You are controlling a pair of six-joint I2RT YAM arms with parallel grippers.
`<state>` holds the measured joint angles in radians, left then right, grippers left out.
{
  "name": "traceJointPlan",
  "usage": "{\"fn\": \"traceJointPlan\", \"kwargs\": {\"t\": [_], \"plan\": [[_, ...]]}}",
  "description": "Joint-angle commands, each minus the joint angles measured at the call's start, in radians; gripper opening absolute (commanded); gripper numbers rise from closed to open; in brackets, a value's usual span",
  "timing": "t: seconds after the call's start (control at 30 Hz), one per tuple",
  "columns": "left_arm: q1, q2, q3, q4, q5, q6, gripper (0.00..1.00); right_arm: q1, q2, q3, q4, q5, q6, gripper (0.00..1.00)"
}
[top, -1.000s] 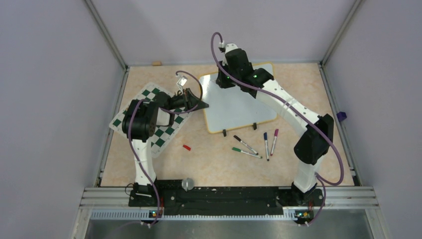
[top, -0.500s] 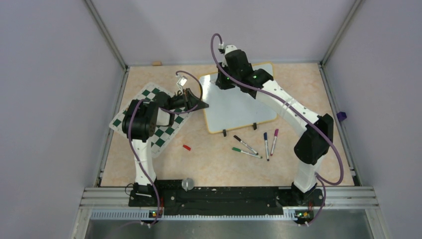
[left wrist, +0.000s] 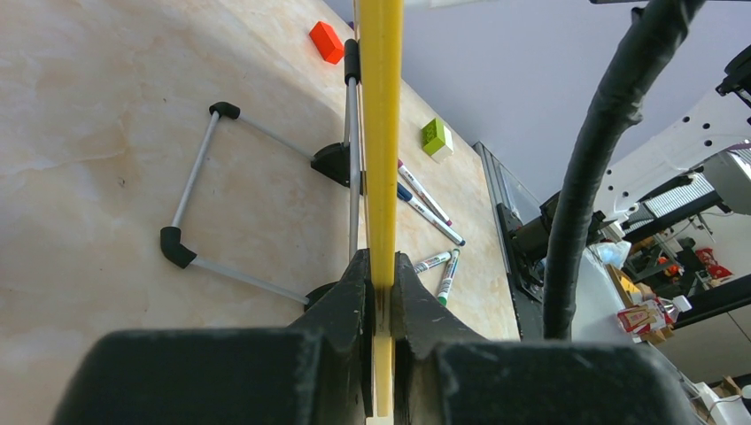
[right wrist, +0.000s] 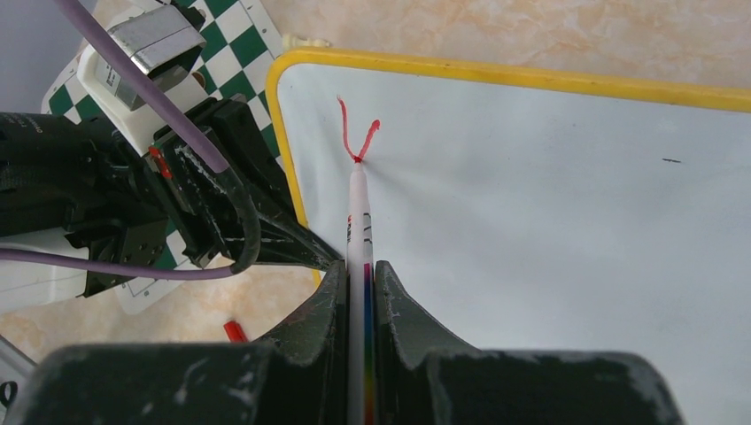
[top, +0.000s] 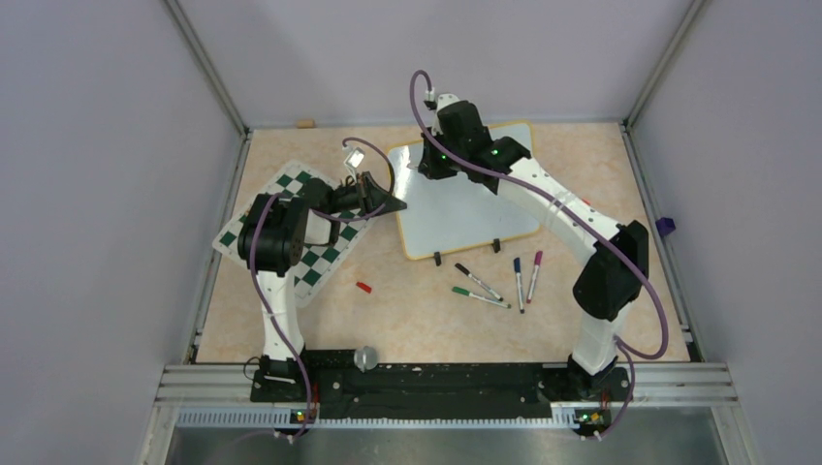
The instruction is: Write a sentence on the whiteboard
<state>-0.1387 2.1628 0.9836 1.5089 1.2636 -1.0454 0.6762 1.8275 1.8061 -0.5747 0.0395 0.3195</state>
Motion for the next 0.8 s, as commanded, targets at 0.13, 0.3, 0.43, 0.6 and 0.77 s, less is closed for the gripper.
{"fn": "traceJointPlan", "kwargs": {"t": [0.13, 0.3, 0.43, 0.6, 0.77], "plan": [[-0.025, -0.045, -0.01, 0.111, 0.109, 0.012, 0.0, -0.011, -0.025, -0.016, -0.005, 0.034, 0.007, 0.0], [-0.025, -0.043, -0.009, 0.111, 0.109, 0.01, 0.0, -0.01, -0.045, -0.058, -0.004, 0.03, 0.011, 0.0], [-0.025, -0.043, -0.008, 0.111, 0.109, 0.01, 0.0, -0.011, -0.061, -0.086, 0.002, 0.026, 0.018, 0.0], [-0.025, -0.044, -0.009, 0.111, 0.108, 0.009, 0.0, -0.01, -0.075, -0.106, 0.012, 0.019, 0.021, 0.0], [-0.026, -0.044, -0.01, 0.111, 0.107, 0.01, 0.0, -0.011, -0.083, -0.066, 0.018, -0.006, 0.018, 0.0]]}}
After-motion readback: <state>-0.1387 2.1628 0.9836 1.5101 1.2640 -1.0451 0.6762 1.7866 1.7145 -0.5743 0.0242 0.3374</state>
